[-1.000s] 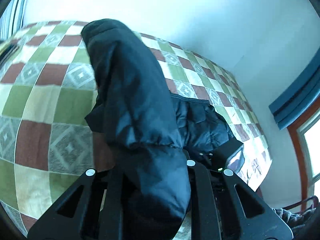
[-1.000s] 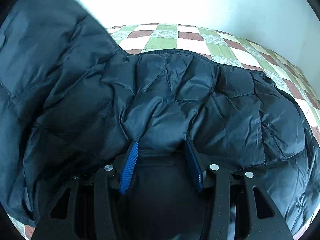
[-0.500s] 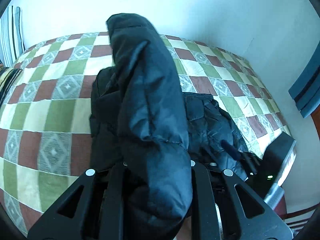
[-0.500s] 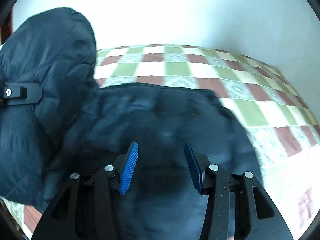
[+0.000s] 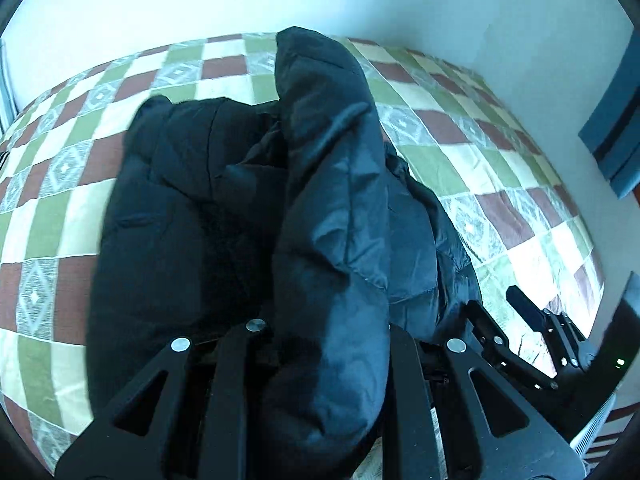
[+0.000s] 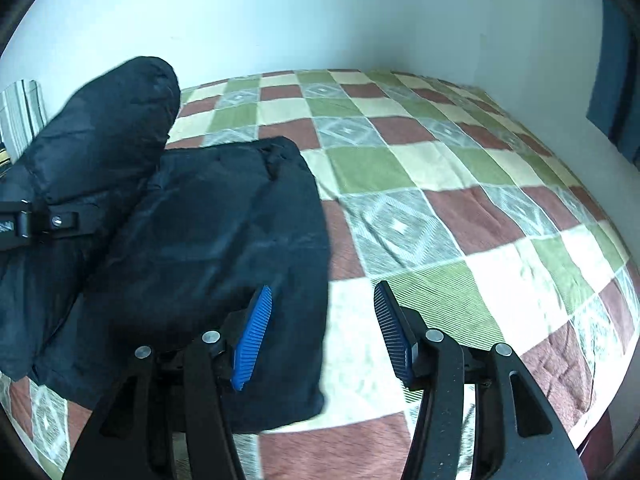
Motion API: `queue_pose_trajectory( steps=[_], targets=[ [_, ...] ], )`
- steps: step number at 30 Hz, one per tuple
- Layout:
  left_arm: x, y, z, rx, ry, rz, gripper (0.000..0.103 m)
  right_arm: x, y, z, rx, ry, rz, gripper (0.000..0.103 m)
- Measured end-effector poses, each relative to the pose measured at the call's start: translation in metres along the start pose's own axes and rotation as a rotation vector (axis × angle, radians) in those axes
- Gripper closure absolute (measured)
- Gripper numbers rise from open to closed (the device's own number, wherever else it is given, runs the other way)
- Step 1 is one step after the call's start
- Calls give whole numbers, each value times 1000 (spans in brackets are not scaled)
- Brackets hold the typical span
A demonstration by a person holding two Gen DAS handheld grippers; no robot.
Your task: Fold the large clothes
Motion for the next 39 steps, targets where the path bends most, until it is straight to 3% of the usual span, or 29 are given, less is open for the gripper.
queue_pose_trajectory(
  steps=[6, 13, 18, 20, 24, 26, 32, 39],
  targets=[
    [-8, 27, -18, 15, -7, 8, 87, -11, 4, -20, -1, 24, 20, 49],
    [-22, 32, -29, 94, 54, -71, 84, -15, -1, -33, -2, 39, 21, 49],
    [-24, 9, -26, 71, 46, -106, 65, -12, -11, -38, -7, 44, -2, 49],
    [-27, -3, -26, 54, 46, -126, 49, -10, -15, -38, -11, 42, -10, 49],
    [-30, -38, -25, 19, 62, -172, 46, -5, -23, -38, -13, 38, -25, 49],
    [-32, -57, -22, 30, 88, -211, 39, -2, -28, -36, -14, 35, -32, 49],
    [-31, -98, 23, 107, 71, -297, 26, 11, -46, -24, 14, 23, -65, 49],
    [-24, -103, 131, 218, -121, -286, 25, 41, -65, 14, 53, -46, -130, 43]
  ],
)
Point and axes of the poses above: each gripper's, at about its wrist camera, not at the fingertips, and y roughly the way its jaws point, z to its left, x to its top, the point moved 3 cm from there along y, roughly the way its jaws point, and after that the axes turned 8 degrees about -y, right-handed, at the moved point
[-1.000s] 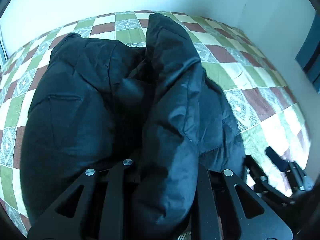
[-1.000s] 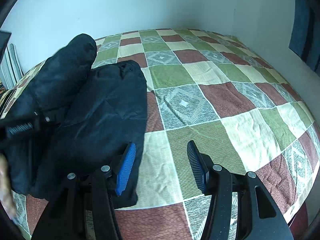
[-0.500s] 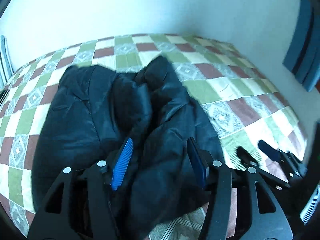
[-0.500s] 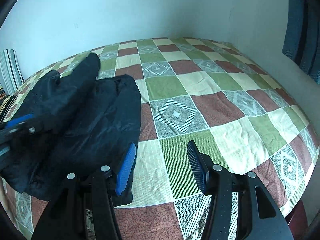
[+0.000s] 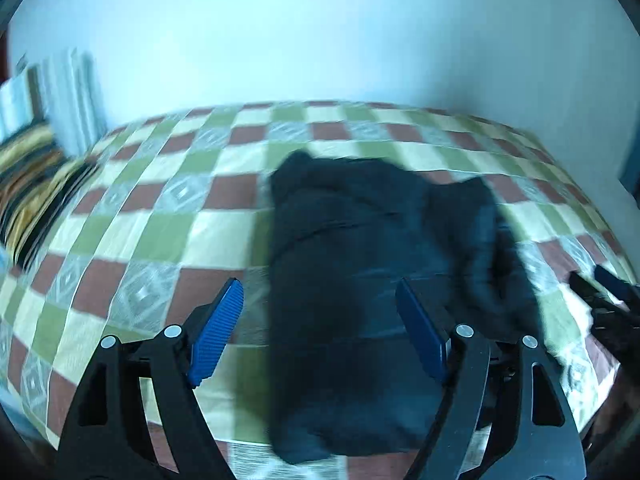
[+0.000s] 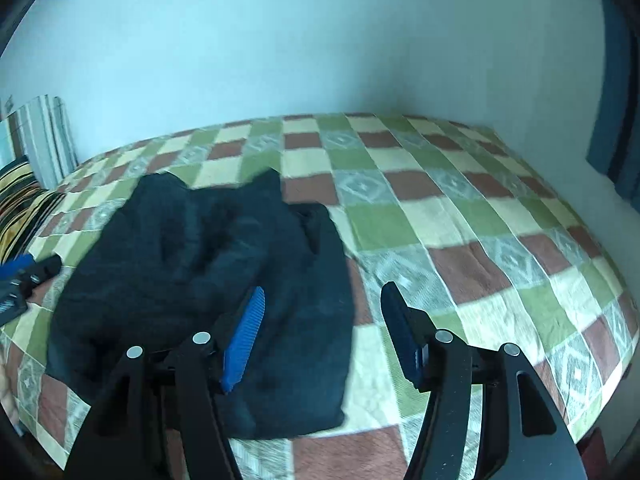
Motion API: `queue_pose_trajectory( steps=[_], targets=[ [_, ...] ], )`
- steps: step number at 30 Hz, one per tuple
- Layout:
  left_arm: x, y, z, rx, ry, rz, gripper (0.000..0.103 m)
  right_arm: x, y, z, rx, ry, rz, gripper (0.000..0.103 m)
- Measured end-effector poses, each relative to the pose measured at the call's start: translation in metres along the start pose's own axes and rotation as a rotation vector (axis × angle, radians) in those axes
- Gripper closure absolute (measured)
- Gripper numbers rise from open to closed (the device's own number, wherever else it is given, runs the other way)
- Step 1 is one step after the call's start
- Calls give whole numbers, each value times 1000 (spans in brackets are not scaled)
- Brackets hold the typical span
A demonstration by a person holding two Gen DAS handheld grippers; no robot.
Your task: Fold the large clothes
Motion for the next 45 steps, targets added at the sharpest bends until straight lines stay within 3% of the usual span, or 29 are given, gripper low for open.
queue_pose_trajectory(
  steps=[5, 9, 13, 18, 19, 21, 25, 27, 30, 41, 45],
  targets=[
    [-1, 27, 38, 41, -74, 34, 25, 24, 9, 40, 90, -34, 8, 40],
    [-7, 40, 45, 22, -89, 59, 25, 31, 28, 68, 118, -62, 42, 32],
    [-8, 43, 45, 20, -70, 48, 25, 26, 54, 87, 144, -69, 123, 32],
    [-10, 50, 46, 11, -64, 44, 24, 12, 67, 99, 123, -92, 163, 32],
    [-10, 52, 46, 5, -69, 43, 24, 9, 69, 98, 126, -80, 169, 34],
    [-11, 54, 46, 0, -68, 39, 24, 5, 72, 96, 129, -70, 183, 52],
    [-11, 54, 41, 5, -49, 28, 24, 2, 73, 100, 135, -85, 190, 68],
    [-11, 54, 40, 5, -47, 26, 24, 2, 72, 102, 129, -95, 184, 86],
    [-10, 54, 40, 3, -45, 26, 24, 2, 69, 100, 119, -96, 165, 95],
    [-3, 37, 25, -67, -31, 18, 24, 16, 47, 67, 47, -69, 72, 100],
    [1, 32, 6, -107, 5, 8, 24, 16, 48, 48, 23, -56, 77, 101]
  ],
)
Point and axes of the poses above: each gripper's, at about its wrist camera, not at the fingertips, and y roughly the way its jaws point, z to its left, x to its top, the point moved 3 cm from there along y, roughly the way its jaws point, and after that the axes turned 8 degrees about -y, right-handed, at the moved point
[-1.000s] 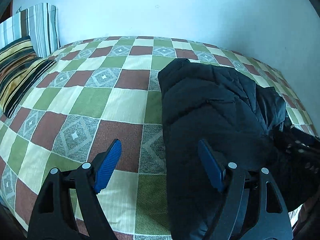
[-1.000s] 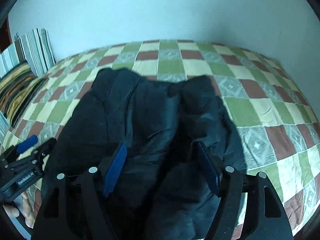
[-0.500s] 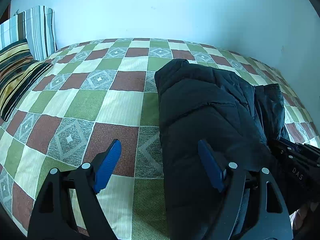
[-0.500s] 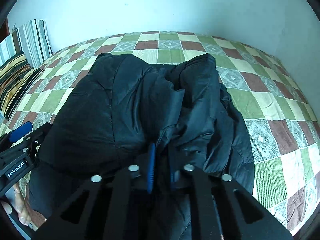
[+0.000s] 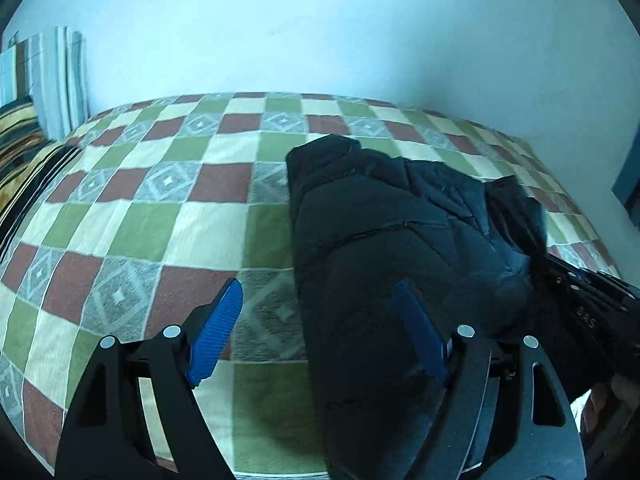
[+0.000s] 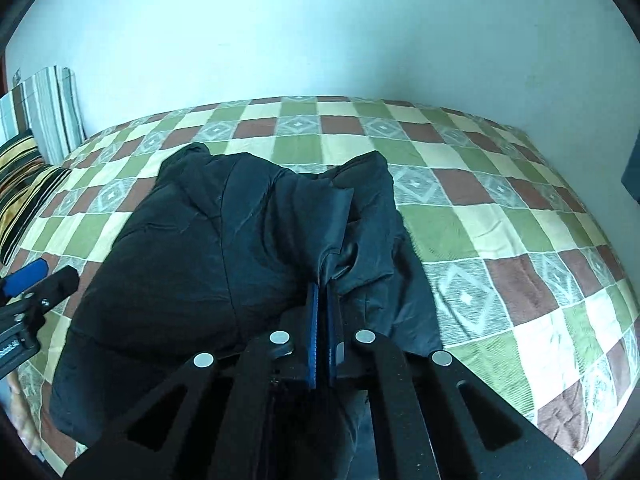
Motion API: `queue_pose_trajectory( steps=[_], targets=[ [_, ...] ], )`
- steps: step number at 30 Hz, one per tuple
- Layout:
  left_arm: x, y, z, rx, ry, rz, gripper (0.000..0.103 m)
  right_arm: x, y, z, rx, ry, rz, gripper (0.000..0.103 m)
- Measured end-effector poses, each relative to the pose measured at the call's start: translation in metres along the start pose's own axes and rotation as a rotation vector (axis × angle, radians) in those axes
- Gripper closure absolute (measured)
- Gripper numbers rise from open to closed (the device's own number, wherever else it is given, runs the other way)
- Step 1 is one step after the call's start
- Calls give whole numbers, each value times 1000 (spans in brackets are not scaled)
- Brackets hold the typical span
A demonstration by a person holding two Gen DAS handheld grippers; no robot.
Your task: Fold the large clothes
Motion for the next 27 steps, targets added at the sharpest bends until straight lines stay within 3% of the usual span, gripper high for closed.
queue_pose_trajectory(
  steps=[10, 15, 17, 21, 27],
  targets=[
    [-15, 44, -54, -75, 72, 109, 24, -29, 33, -42, -32, 32, 97, 101],
    [-24, 58, -76, -16, 168, 98, 23, -48, 60, -56, -71, 47, 170, 102],
    [-26, 61, -79, -10, 185, 102, 23, -63, 77, -68, -16, 115, 208, 102],
    [-31, 66, -84, 15, 209, 89, 23, -64, 77, -66, -43, 94, 194, 102],
    [-27, 64, -80, 6, 188, 99, 23, -56, 58, -73, -13, 122, 149, 100]
  ],
)
Point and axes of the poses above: each gripper's, at about its wrist camera, not at the fingertips, and y roughly the way its jaws point, z to its left, x to its top, the point moved 3 cm from there along y, roughly the way its jaws point, and after that the axes turned 8 degrees about -y, right-handed, at the moved point
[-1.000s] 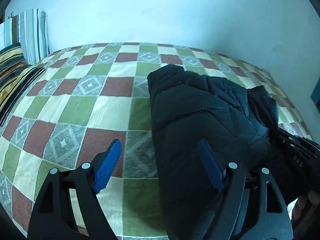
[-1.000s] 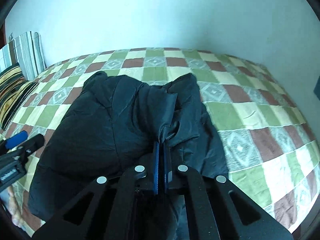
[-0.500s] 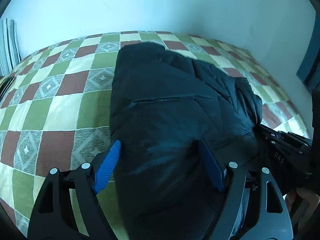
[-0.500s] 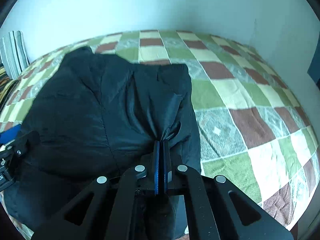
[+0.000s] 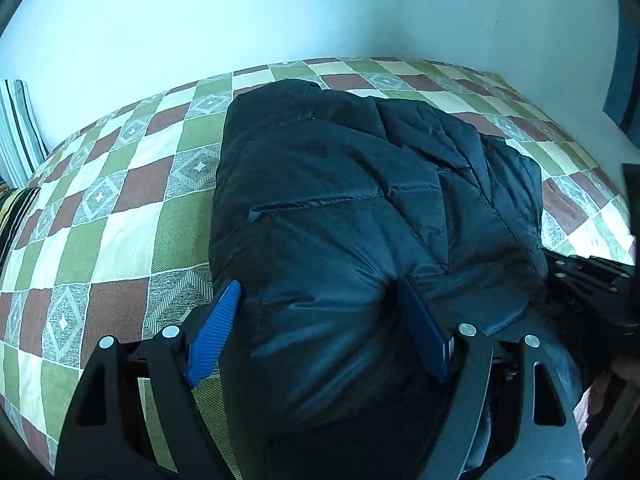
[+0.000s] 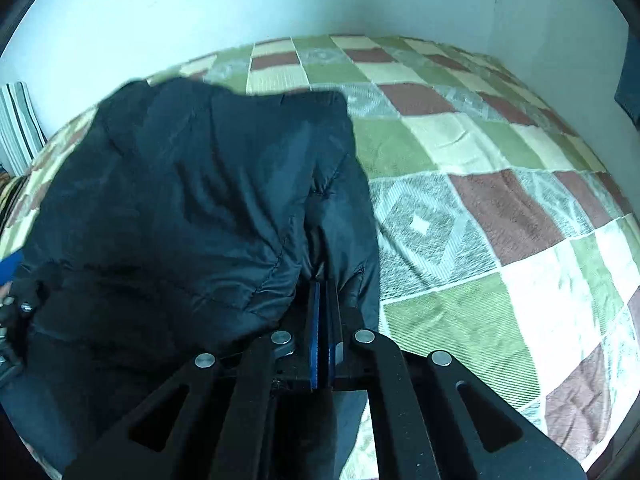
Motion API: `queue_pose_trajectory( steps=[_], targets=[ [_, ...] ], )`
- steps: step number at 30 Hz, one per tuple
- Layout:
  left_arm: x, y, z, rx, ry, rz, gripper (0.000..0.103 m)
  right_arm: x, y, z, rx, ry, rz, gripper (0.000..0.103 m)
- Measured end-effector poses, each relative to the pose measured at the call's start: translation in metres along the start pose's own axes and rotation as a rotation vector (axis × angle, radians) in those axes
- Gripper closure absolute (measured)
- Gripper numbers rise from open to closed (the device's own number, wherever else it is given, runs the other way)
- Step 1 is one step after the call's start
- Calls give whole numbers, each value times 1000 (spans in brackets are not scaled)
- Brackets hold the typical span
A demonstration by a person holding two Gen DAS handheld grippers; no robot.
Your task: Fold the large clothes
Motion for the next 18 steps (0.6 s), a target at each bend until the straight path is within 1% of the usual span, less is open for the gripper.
queue_pose_trajectory(
  steps=[3, 6, 8, 11, 15, 18],
  targets=[
    [0, 0, 0, -2, -11, 0, 23, 5, -28, -2, -5, 5, -49, 100],
    [1, -3, 0, -4, -10, -1, 23, 7, -61, 7, -14, -24, -104, 100],
    [2, -7, 1, -10, -15, 2, 23, 8, -70, 11, -10, -47, -108, 100],
    [3, -13, 6, -16, -36, 6, 23, 2, -69, 21, -4, -86, -71, 100],
    [-1, -33, 16, 6, -52, -26, 23, -12, -48, 24, -8, -103, -4, 100],
    [-7, -31, 21, -1, -39, -3, 23, -23, -33, 25, -13, -114, 39, 100]
  ],
)
Point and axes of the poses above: each gripper's, at about its wrist camera, not at the fingertips, and y roughly the way its jaws point, z to its left, x to its top, the point moved 3 cm from there along y, roughly the way its jaws point, and after that the axes turned 8 degrees about -y, right-handed, at the moved point
